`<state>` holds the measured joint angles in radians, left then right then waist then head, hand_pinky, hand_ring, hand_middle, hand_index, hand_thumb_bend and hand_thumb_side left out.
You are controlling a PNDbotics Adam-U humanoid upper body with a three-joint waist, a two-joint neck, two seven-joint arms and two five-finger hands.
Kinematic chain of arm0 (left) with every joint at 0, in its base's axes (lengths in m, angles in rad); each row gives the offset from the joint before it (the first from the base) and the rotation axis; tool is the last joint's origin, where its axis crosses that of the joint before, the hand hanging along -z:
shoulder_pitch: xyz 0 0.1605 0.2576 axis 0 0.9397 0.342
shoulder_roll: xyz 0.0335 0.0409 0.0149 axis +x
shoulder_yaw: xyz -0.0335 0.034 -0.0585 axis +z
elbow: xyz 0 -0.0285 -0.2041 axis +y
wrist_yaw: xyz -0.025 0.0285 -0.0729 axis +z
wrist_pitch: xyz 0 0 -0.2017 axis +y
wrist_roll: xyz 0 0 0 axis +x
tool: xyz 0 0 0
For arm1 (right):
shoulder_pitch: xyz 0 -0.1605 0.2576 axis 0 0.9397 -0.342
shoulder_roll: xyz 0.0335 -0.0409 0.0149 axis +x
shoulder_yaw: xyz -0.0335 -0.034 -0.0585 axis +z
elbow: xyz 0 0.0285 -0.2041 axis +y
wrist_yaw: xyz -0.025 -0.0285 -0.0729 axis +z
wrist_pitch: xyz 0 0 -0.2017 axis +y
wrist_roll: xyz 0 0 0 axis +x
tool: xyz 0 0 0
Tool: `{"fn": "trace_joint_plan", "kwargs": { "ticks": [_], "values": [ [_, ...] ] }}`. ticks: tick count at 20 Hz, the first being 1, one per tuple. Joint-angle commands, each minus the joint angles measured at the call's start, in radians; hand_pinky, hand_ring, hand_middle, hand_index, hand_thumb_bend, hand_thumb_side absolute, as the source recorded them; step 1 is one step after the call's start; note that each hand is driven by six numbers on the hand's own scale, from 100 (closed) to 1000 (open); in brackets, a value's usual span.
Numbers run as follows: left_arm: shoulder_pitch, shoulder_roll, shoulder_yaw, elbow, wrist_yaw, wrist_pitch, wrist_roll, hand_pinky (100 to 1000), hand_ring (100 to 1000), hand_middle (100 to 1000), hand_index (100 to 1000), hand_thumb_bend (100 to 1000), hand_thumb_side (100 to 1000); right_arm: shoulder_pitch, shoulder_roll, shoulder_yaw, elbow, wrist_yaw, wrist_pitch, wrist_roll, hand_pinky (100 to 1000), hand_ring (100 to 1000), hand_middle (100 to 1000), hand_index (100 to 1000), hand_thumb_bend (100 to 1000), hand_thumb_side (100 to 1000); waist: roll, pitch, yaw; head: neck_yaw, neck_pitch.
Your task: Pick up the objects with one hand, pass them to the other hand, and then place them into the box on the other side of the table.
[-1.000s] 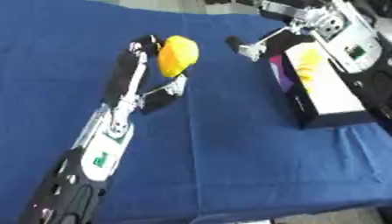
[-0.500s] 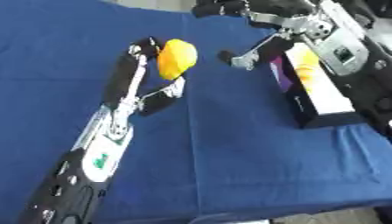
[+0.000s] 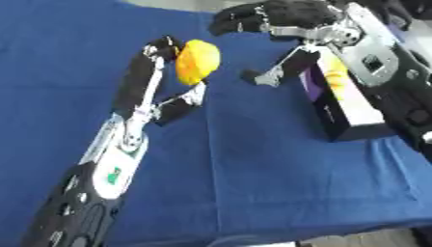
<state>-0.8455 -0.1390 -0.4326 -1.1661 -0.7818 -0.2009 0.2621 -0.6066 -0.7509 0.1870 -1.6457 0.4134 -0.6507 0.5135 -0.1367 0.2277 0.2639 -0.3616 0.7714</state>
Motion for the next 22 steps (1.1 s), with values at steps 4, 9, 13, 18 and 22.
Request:
{"fn": "trace_joint_plan", "kwargs": {
  "ticks": [4, 9, 13, 18, 22],
  "values": [
    [-0.023, -0.021, -0.009, -0.035, -0.004, 0.002, -0.002, 756, 595, 608, 567, 100, 249, -0.013, -0.011, -0.013, 0.011, -0.044, 0.025, -0.009, 901, 1000, 934, 1000, 125, 288, -0.013, 0.006, 0.002, -0.008, -0.001],
    [-0.022, -0.028, -0.019, -0.049, -0.016, 0.012, 0.008, 756, 595, 609, 566, 100, 237, -0.018, -0.006, -0.012, 0.018, -0.094, 0.094, -0.025, 900, 1000, 912, 1000, 100, 194, -0.013, 0.012, 0.003, -0.014, -0.001],
    [-0.020, -0.032, -0.020, -0.041, -0.028, 0.012, 0.011, 755, 595, 609, 565, 100, 226, -0.019, -0.005, -0.007, 0.018, -0.125, 0.140, -0.006, 907, 1000, 910, 1000, 100, 154, -0.011, 0.016, 0.001, -0.015, -0.001],
    [-0.022, -0.034, -0.019, -0.039, -0.044, 0.013, 0.019, 754, 594, 608, 567, 100, 213, -0.021, -0.006, -0.004, 0.009, -0.164, 0.158, 0.054, 911, 1000, 909, 1000, 100, 114, -0.009, 0.021, -0.003, -0.010, -0.001],
    [-0.022, -0.035, -0.017, -0.033, -0.061, 0.015, 0.025, 753, 595, 608, 567, 100, 199, -0.019, -0.008, -0.002, -0.002, -0.186, 0.162, 0.087, 915, 1000, 911, 1000, 100, 146, -0.009, 0.021, -0.003, -0.010, -0.001]
  ]
}}
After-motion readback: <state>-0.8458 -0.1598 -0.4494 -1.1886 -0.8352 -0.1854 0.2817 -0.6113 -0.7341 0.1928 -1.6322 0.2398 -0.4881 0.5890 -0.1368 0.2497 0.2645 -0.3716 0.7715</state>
